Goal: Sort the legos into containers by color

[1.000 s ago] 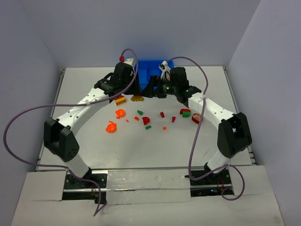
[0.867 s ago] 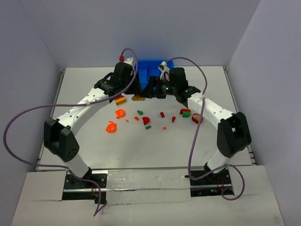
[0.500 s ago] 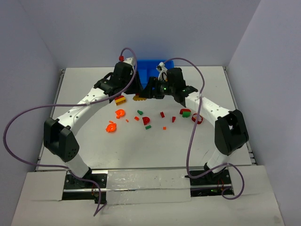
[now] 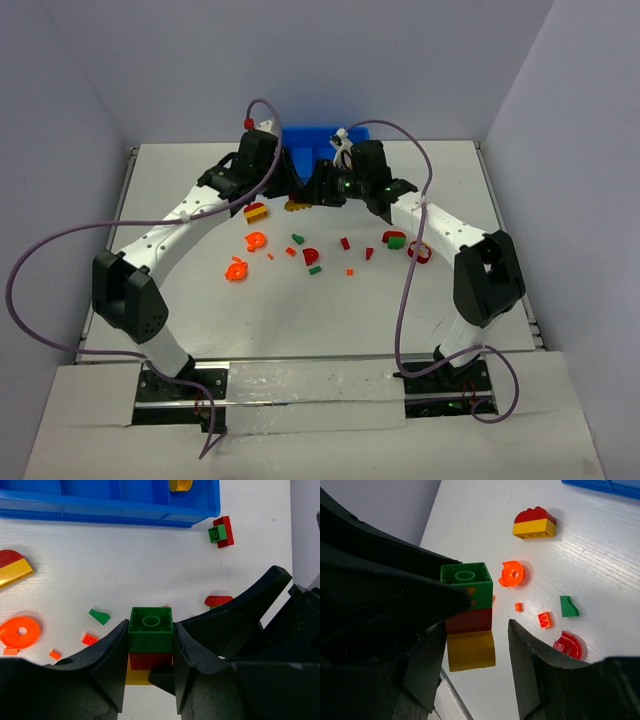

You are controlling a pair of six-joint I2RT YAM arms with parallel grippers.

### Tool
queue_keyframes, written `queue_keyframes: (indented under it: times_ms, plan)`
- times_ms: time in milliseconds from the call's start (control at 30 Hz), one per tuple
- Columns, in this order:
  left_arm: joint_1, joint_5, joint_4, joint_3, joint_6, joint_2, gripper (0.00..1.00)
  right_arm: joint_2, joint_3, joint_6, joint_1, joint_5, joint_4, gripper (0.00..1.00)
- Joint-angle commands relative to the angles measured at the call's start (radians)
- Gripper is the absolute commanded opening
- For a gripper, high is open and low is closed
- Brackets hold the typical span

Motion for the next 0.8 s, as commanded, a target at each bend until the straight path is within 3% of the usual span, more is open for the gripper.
queue_keyframes:
  times_ms: [0, 167, 367, 767]
  plan:
    - [-0.029, 0.123, 0.033, 0.024, -0.067, -0.037, 0.00, 0.020, 0.069, 0.020, 0.011, 0.063, 0.067, 0.57]
    - [-0.028, 0.147, 0.034, 0.006, -0.100, -0.034, 0.00, 0.027, 0.078, 0.023, 0.011, 0.072, 0.067, 0.46]
    - [-0.022, 0.072, 0.010, 0.016, -0.101, -0.029, 0.00, 0.017, 0.071, 0.012, 0.011, 0.062, 0.067, 0.00]
    - [0.086, -0.115, 0.041, 0.090, -0.069, 0.017, 0.00, -0.047, -0.025, -0.037, 0.011, 0.052, 0.067, 0.00]
